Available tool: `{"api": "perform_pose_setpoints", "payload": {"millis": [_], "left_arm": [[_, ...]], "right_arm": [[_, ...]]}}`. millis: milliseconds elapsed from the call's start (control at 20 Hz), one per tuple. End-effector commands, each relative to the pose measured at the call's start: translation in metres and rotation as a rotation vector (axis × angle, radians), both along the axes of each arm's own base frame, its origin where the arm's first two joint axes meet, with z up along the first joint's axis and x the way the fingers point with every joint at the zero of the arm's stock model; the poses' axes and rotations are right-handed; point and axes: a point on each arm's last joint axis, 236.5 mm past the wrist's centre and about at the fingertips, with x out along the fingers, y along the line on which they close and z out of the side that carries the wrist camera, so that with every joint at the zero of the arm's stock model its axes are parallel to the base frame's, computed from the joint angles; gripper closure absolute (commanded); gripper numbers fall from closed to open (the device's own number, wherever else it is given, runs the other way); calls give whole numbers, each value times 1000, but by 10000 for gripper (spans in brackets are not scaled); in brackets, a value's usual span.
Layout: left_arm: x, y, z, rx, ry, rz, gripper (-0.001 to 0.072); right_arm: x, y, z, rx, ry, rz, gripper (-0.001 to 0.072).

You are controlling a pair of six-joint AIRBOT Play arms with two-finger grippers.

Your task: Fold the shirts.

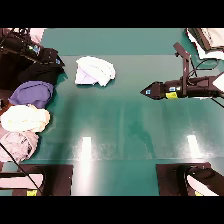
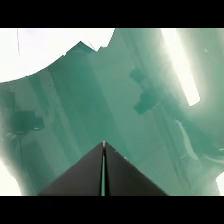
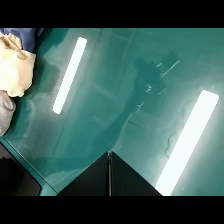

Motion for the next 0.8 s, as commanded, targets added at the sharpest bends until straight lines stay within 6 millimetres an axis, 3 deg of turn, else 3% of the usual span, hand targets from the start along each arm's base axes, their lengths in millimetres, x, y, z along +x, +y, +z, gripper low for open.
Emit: {"api": "perform_pose_setpoints", "payload": {"millis": [0,150,200,250,300,400,500,750], "left_arm": [[6,-5,7,-37,-23,12,676],[11,-5,9,-43,-42,24,675],[17,-5,9,-45,-62,32,627],[26,-4,8,-52,-82,52,337],[37,-3,3,-62,-95,78,93],[60,0,-18,-75,-98,131,85],[83,3,-53,-81,-70,169,84],[128,-18,-147,-243,74,258,84]], "right_arm": [[1,0,0,2,-3,-3,696],[1,0,1,3,-4,-4,696],[1,0,1,3,-4,-4,696],[1,0,1,3,-4,-4,696],[2,0,1,4,-6,-6,696],[7,-1,3,8,-23,-23,696],[14,-2,7,15,-45,-45,696],[20,-3,10,20,-65,-65,696]]}}
